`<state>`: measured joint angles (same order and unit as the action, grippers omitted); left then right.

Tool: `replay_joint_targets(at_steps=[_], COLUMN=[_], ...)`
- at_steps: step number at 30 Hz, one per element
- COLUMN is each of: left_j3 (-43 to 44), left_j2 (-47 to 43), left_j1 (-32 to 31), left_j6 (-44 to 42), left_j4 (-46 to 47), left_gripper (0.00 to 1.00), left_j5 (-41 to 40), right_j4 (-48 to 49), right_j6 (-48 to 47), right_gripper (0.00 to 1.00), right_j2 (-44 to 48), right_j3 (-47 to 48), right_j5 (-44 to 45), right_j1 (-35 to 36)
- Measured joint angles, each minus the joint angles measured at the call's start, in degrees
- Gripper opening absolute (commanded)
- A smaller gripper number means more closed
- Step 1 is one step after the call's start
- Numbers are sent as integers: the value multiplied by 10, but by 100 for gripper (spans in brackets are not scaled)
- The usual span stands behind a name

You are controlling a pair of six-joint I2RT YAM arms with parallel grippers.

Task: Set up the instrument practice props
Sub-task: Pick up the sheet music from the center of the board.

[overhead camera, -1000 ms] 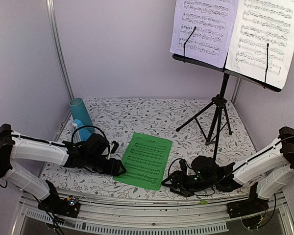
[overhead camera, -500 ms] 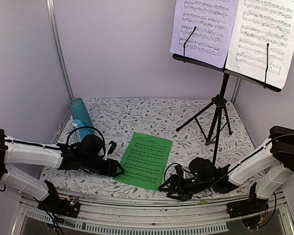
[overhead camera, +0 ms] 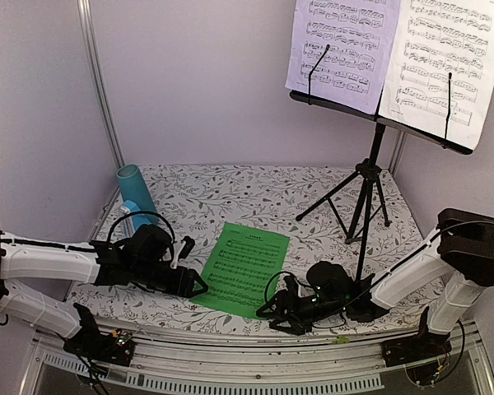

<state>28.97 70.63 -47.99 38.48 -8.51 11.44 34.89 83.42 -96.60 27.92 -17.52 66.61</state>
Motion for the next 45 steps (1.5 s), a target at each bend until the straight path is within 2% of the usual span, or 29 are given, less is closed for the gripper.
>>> replay_joint_targets(at_steps=[8,18,27,33,35,37,41,45], left_j3=[0,0,-2,-2,-1,-1,2,14], left_j2=[16,57,80,89,89,89,89,89], left_j1=[3,7,14,29,33,37,43,58], left_j6=[-15,-29,-36,-47,-51,-55,-59,-61], left_j4=[2,21,41,43,43,42,37,29], left_gripper=[61,61,60,60,60,60,60,62], left_j5=[11,30,38,47,49,49,53,62], right_j4=[38,89,100,110,107,101,71,14], right_j6=[24,66,95,78,66,52,19,-26], right_gripper=[62,53,47,43,40,31,1,0], right_j2=[-25,-65,-73,-101,-106,-108,-108,-108], right_j3=[5,17,18,43,50,54,62,86], right_j5=[12,32,97,128,135,144,161,174], right_j1=[0,0,0,-7,-11,-15,-25,-30])
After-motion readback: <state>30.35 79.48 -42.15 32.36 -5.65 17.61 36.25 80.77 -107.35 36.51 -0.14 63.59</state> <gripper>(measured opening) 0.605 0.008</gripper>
